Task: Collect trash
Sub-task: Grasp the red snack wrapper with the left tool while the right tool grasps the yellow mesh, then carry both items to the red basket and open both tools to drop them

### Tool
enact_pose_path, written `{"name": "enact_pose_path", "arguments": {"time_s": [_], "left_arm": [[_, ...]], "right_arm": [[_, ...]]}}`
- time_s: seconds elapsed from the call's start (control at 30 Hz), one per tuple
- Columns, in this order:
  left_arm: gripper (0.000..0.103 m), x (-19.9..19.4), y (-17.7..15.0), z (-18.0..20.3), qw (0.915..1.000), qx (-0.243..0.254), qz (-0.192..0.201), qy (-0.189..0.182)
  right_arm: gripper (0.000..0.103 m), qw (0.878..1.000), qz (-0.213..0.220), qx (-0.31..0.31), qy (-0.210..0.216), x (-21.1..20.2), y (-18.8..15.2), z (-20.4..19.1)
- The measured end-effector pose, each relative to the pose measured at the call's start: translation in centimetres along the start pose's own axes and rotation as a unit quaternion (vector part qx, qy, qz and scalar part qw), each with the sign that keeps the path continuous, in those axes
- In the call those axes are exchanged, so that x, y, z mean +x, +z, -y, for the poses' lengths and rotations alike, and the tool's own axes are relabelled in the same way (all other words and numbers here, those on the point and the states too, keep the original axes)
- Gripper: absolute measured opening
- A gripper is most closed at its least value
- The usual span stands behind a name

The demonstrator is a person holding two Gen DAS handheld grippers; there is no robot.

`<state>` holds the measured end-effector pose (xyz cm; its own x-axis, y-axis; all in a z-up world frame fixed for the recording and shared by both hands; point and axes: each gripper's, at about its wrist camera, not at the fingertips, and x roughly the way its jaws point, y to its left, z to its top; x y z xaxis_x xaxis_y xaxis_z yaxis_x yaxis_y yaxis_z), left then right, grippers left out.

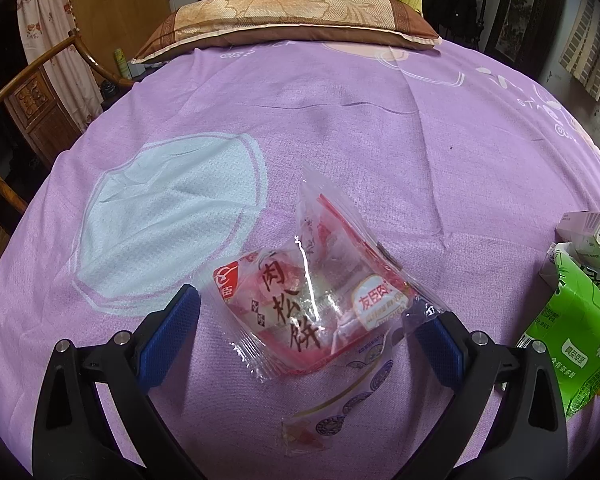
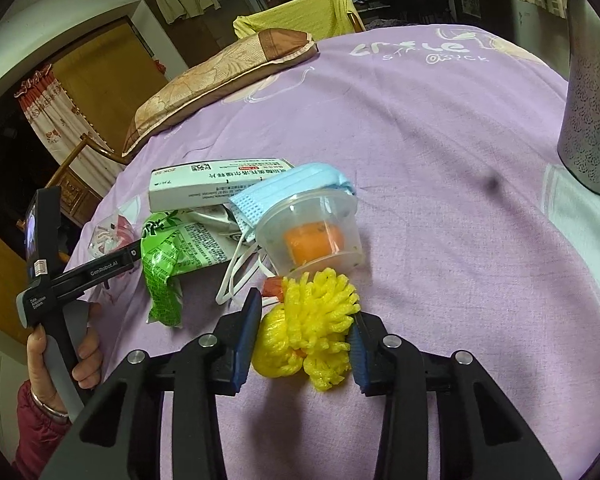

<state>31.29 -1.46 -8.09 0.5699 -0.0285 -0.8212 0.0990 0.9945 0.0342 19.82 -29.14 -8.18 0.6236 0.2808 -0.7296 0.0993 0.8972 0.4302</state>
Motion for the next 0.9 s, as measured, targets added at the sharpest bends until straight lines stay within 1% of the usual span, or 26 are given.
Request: {"name": "enact_pose_path", "arguments": {"time_s": [0.17, 0.3, 0.4, 0.47, 0.5, 0.57, 0.6, 0.67, 0.73, 0.8, 0.9], "left_arm": [[0.098, 0.0, 0.3, -0.4, 0.9999, 0.004, -0.007, -0.007], [0.098, 0.0, 0.4, -0.6, 0.9998, 0.002, -0.008, -0.016], [0.094, -0.1, 0.6, -1.1, 0.9996, -0.01, -0.005, -0.028], [0.083, -0.5, 0.7, -1.6, 0.9992, -0.02, 0.001, -0.035], [0.081, -0.6, 0.8, -1.8, 0.9987, -0.025, 0.003, -0.044], [0.064, -0.9, 0.8, -2.0, 0.998, -0.029, 0.007, -0.056], [0.061, -0.9, 0.8, -2.0, 0.9977, -0.029, 0.008, -0.061], [0.049, -1.1, 0.9, -2.1, 0.9963, -0.031, 0.009, -0.08], [0.048, -1.6, 0.8, -2.1, 0.9949, -0.032, 0.014, -0.095], [0.048, -2.5, 0.6, -2.2, 0.9944, -0.028, 0.034, -0.097], [0.048, -4.1, -0.1, -2.4, 0.9932, -0.025, 0.051, -0.102]], "right_arm": [[0.041, 1.0, -0.003, -0.001, 0.002, 0.0, -0.1, 0.0], [0.043, 1.0, -0.004, -0.005, 0.001, 0.0, -0.1, -0.1], [0.043, 1.0, -0.005, -0.009, -0.002, 0.0, -0.1, -0.2], [0.043, 1.0, -0.005, -0.011, -0.004, 0.0, -0.2, -0.2], [0.043, 1.0, -0.005, -0.011, -0.004, 0.0, -0.2, -0.3], [0.043, 1.0, -0.005, -0.011, -0.003, -0.1, -0.2, -0.3], [0.043, 1.0, -0.005, -0.011, -0.002, -0.1, -0.2, -0.3], [0.041, 1.0, -0.003, -0.009, 0.001, -0.2, -0.2, -0.3], [0.04, 1.0, 0.004, -0.013, 0.003, -0.5, -0.3, -0.5], [0.04, 1.0, 0.015, -0.023, 0.005, -0.9, -0.4, -0.9], [0.039, 0.999, 0.037, -0.03, 0.005, -1.9, -0.6, -1.2]]}}
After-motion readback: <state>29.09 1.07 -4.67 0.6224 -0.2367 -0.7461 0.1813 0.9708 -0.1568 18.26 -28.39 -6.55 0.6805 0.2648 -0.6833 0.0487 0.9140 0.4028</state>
